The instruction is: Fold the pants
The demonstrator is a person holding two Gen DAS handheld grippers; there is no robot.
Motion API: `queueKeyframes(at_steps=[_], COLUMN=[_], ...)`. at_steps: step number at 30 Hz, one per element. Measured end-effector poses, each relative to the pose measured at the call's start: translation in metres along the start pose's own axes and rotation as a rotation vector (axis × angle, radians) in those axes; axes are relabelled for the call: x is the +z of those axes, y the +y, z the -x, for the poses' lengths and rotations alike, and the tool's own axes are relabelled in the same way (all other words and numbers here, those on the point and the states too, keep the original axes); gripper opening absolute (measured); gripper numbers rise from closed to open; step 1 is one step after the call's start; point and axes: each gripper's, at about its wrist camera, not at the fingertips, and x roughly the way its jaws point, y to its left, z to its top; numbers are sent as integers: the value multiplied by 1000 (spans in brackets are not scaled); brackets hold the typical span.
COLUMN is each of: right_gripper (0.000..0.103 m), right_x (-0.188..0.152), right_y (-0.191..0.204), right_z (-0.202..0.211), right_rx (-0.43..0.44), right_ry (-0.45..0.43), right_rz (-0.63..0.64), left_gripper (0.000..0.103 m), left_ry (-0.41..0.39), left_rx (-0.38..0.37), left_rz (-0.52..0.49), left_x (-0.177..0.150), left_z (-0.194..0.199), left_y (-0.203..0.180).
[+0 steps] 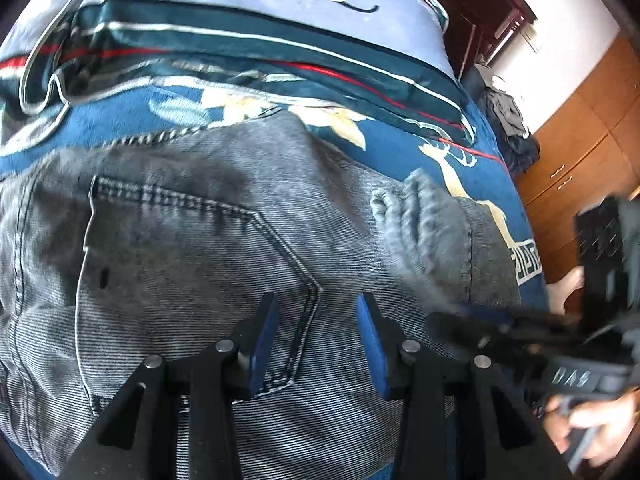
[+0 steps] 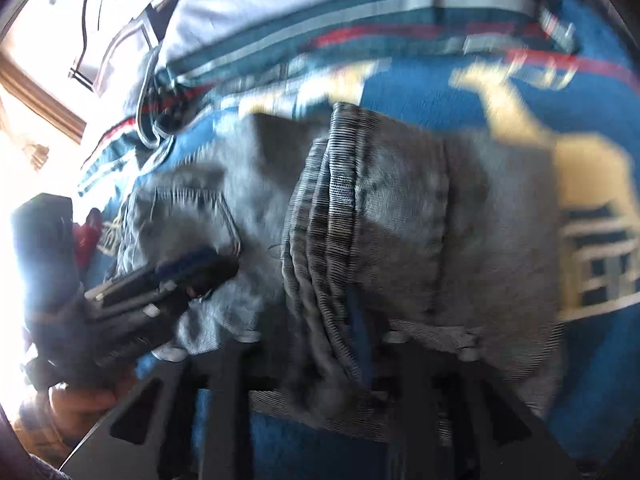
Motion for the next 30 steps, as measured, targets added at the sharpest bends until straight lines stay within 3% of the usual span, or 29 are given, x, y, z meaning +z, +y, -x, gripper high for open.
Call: queueKeyframes(at_steps=[3, 8, 12, 16, 20, 25, 27, 29, 30], right_gripper=[47, 51, 51, 51, 51, 51, 51, 44, 37], right_x=[-5, -18, -37, -53, -71, -87, -86, -83, -81], right_y=[1, -2, -8, -24, -50, -64, -66, -62, -61], right_z=[-1, 47, 77, 86, 96, 93, 87, 81, 77], right_rx=[47, 126, 19, -95, -194, -224, -209, -207, -210], right_ry=[-11, -99, -144, -139, -124, -108, -114, -122, -122], right_rz=[-5, 9, 104, 168, 198, 232, 233, 239, 244], left_gripper=[44, 48, 48, 48, 48, 46, 46, 40, 23], left_ry=[-9, -24, 24, 133, 130, 191, 213, 214, 214], left_rx=[-14, -58, -115, -130, -181, -216, -197, -172, -162], left_rz=[6, 35, 51, 43, 51, -1, 5, 35, 66], left_x=[1, 7, 12, 9, 0, -16, -16, -16, -16], left_z=[1, 3, -6, -24, -12, -8, -18, -29, -33], left_y=[1, -9, -24, -42, -55, -77, -80, -79, -76])
